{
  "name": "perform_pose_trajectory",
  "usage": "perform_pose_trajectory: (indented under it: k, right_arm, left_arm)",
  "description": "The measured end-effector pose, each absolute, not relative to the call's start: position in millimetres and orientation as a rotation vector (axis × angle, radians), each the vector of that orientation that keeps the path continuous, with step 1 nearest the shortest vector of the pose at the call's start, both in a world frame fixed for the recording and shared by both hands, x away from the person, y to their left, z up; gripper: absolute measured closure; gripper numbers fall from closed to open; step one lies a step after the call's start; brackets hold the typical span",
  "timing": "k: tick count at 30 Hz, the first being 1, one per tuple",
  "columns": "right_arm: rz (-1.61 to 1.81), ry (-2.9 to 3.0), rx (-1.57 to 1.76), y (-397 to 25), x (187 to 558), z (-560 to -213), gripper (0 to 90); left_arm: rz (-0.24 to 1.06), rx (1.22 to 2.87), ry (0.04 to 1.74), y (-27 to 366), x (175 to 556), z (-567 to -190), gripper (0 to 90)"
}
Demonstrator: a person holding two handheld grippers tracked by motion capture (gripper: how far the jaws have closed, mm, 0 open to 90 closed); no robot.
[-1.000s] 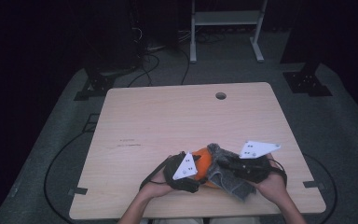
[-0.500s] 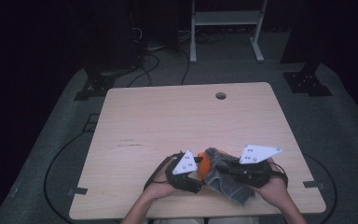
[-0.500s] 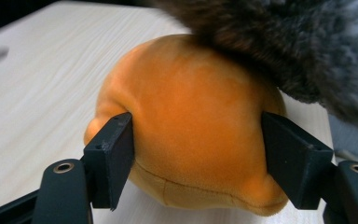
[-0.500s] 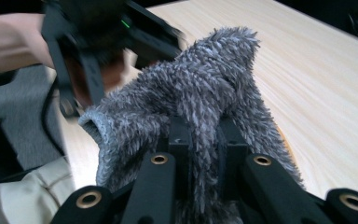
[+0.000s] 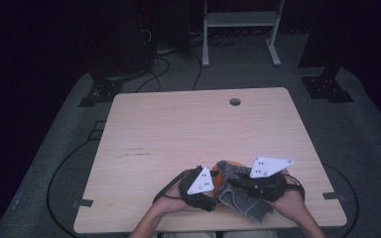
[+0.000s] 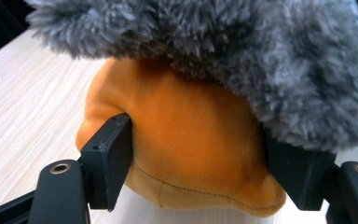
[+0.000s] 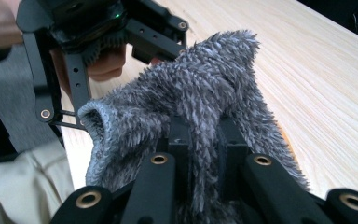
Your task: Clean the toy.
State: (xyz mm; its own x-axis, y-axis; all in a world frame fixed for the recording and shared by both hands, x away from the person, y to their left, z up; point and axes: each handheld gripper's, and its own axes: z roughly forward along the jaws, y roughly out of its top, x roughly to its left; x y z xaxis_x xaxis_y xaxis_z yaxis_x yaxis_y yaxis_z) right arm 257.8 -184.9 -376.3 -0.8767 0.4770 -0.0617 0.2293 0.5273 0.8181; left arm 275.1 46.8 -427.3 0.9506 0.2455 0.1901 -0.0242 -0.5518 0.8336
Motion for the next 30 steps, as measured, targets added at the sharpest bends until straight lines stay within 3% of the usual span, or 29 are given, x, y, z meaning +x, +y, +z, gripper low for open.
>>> perform_pose_trajectory:
  k: [8,17,20,24,30]
  right_arm:
    - [1.260,2.464,0.751,-216,272,-393,78.8]
    - [1.285,2.497,0.575,-184,257,-374,78.6]
    - [1.306,2.489,0.638,-193,264,-380,78.7]
    - [1.330,2.480,0.679,-200,265,-384,78.8]
    - [1.331,2.483,0.683,-205,269,-386,78.7]
  left_arm:
    - [0.209,2.046,0.324,56,289,-432,22.1]
    - [0.332,2.130,0.083,48,271,-431,28.9]
    - [0.295,2.123,0.116,54,277,-432,28.6]
    - [0.277,2.066,0.206,50,279,-427,18.7]
    - [0.311,2.118,0.250,54,283,-433,24.0]
